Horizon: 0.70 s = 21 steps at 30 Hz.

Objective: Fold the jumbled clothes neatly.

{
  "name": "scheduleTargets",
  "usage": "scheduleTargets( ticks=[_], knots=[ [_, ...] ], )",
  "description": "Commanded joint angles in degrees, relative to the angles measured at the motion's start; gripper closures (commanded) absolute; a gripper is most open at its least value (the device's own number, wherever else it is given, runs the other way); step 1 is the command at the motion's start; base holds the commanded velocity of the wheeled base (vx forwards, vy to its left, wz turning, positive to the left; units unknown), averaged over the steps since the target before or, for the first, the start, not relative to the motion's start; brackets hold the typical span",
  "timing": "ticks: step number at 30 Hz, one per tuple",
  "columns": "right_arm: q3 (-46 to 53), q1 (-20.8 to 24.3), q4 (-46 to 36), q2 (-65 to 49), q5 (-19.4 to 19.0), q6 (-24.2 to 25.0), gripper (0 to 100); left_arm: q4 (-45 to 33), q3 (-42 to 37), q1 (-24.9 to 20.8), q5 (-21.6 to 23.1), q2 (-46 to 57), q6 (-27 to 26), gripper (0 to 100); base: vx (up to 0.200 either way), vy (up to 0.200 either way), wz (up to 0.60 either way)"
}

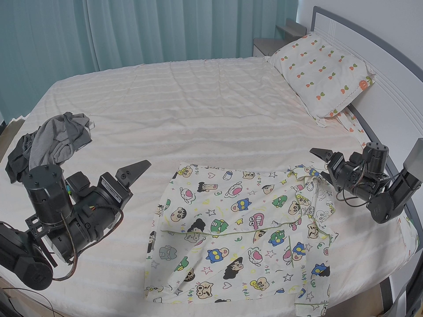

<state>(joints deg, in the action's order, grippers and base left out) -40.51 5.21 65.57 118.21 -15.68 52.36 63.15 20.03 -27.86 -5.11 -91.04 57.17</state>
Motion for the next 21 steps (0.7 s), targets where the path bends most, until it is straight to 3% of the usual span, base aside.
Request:
scheduleTargets(
  ticks=[1,8,21],
  knots=[
    [0.52,-0.02,0.08,-0.09,-0.06,0.02,0,0.05,0.01,-0.45,0.01,-0.98,-0.04,0,0.000,-0.200,0.00],
    [0.34,0.07,0.17,0.26,-0.14,0.02,0,0.05,0.10,-0.45,-0.25,-1.16,-0.40,0,0.000,-0.200,0.00],
    [1.84,0.95,0.96,0.70,-0.23,-0.50,0,0.05,-0.25,-0.01,-0.43,-1.33,-1.45,0,0.000,0.000,0.00]
  ],
)
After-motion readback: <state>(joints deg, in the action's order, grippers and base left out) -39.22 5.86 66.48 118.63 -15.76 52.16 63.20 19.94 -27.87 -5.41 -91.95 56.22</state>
